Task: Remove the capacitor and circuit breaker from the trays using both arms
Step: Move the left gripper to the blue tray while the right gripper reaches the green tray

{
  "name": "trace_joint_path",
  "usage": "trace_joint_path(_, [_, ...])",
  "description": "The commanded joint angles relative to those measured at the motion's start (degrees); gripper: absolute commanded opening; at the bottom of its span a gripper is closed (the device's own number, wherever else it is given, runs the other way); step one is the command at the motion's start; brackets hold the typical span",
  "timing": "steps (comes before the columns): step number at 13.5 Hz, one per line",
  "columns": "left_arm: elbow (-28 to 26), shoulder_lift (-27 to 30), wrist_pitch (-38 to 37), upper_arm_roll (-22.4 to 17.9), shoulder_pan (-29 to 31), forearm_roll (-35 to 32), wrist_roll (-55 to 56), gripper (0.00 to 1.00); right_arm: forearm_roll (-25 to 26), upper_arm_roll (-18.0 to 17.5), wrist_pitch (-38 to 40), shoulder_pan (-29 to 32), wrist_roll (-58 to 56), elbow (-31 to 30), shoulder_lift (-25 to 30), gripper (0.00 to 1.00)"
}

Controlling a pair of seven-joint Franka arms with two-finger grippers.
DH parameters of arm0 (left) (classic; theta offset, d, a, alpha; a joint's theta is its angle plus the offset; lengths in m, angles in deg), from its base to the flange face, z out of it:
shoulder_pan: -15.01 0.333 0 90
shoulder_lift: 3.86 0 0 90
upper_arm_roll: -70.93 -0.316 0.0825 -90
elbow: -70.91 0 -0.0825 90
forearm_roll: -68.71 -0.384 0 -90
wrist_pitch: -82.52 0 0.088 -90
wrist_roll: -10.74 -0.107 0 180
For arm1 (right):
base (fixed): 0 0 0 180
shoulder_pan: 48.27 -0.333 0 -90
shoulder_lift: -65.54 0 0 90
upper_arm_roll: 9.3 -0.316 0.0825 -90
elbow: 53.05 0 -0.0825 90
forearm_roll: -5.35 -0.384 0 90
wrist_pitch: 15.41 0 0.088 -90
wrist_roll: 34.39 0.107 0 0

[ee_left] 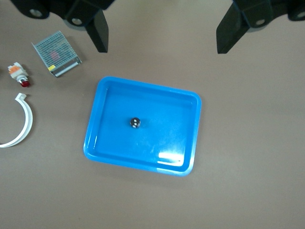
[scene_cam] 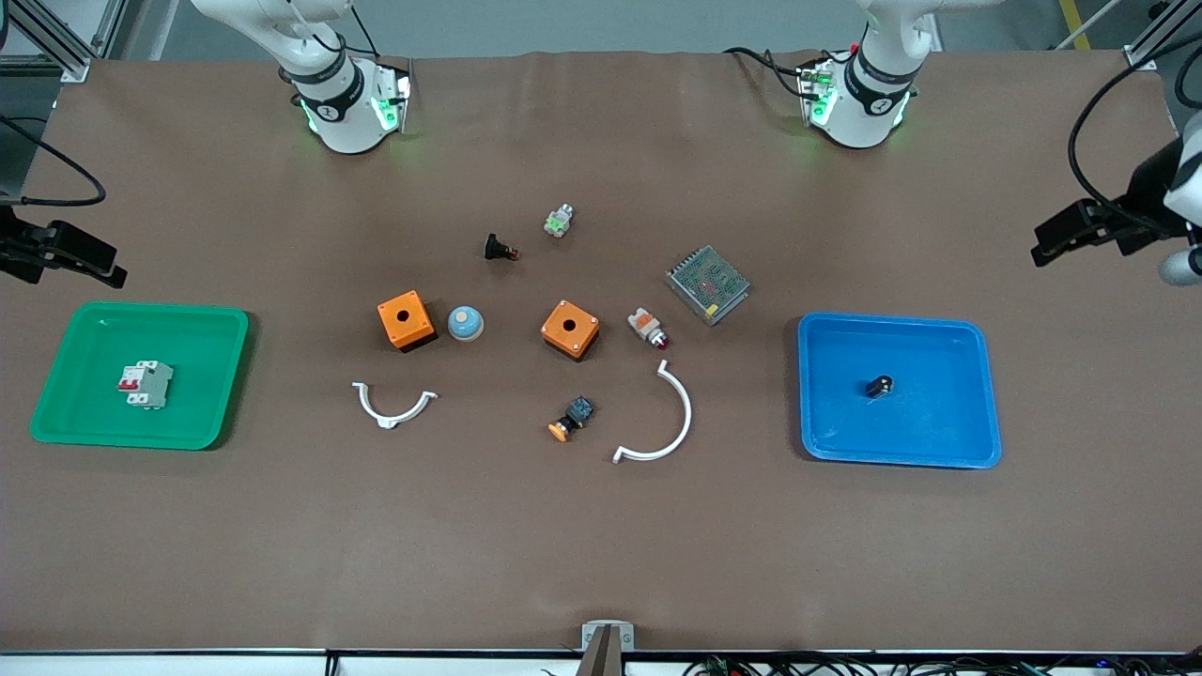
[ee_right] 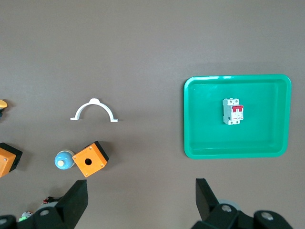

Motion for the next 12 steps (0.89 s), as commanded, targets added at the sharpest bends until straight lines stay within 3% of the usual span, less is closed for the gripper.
trace_joint_path(1, [0.04,-3.86,1.98,0.23,0.39,-0.75,-2.16,1.0,-0.85,0.23,0.41,-0.34,0.77,1.48,-1.11,1.0])
trace_joint_path(3, [-1.36,-6.15,4.43,0.23,0.3,-0.84,-1.55,1.0,-0.76,0.23,0.41,-0.25,0.59,1.39,-1.72,1.0])
trace_joint_path(8, [-13.22,-8.96,17.17,0.85,-0.57,-0.84,-0.84,1.0,3.09,0.58,0.5,2.29,-0.28,0.86,-4.7,1.0])
trace_joint_path(12, [-14.55,-16.08,19.73,1.9,-1.28,-0.05,-0.84,0.99,3.37,0.58,-3.53,8.52,-4.3,0.69,-12.08,1.0])
